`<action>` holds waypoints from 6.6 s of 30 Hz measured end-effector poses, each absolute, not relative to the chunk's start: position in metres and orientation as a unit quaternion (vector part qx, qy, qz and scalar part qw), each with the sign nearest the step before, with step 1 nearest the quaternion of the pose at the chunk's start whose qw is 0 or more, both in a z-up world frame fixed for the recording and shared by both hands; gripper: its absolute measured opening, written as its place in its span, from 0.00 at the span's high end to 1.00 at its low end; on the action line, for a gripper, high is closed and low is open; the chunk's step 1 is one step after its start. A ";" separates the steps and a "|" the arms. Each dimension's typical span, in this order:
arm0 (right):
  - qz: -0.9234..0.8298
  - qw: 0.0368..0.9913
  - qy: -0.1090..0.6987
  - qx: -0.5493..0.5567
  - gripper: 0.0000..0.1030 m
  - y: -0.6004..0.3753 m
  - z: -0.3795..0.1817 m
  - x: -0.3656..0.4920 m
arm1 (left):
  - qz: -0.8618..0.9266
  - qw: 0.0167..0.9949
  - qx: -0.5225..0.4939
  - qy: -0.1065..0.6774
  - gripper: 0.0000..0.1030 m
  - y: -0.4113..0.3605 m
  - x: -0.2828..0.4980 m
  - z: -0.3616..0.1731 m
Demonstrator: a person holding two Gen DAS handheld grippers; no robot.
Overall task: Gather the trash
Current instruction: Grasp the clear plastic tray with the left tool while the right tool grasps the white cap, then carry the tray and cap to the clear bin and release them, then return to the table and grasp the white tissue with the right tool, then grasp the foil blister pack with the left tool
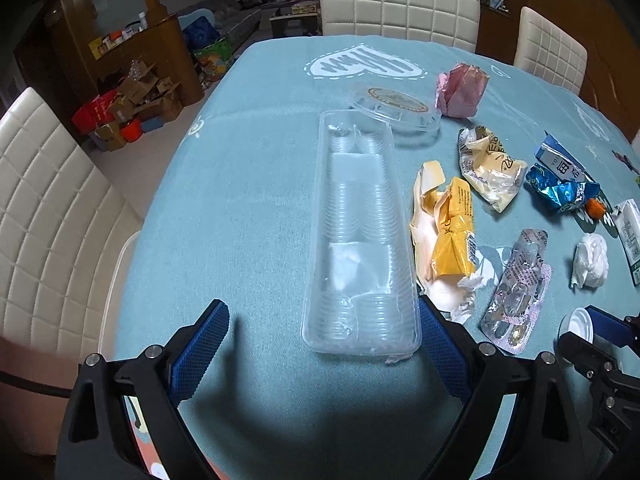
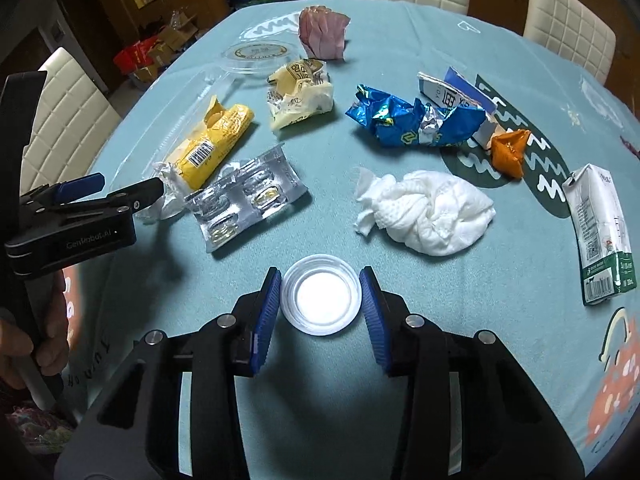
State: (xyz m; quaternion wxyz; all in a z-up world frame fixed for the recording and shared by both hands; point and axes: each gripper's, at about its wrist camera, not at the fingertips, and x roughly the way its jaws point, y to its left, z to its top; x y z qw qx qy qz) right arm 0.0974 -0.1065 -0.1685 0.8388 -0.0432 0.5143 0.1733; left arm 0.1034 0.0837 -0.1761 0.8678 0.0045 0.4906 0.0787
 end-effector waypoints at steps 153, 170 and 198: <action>0.163 0.859 0.484 -0.017 0.33 -0.173 -0.134 0.131 | -0.049 0.882 0.095 0.459 0.23 -0.027 0.099 -0.158; 0.188 0.832 0.522 -0.014 0.42 -0.159 -0.171 0.154 | -0.074 0.869 0.102 0.479 0.33 -0.029 0.117 -0.182; 0.245 0.847 0.470 -0.042 0.66 -0.122 -0.127 0.086 | -0.030 0.895 0.059 0.441 0.67 0.010 0.046 -0.136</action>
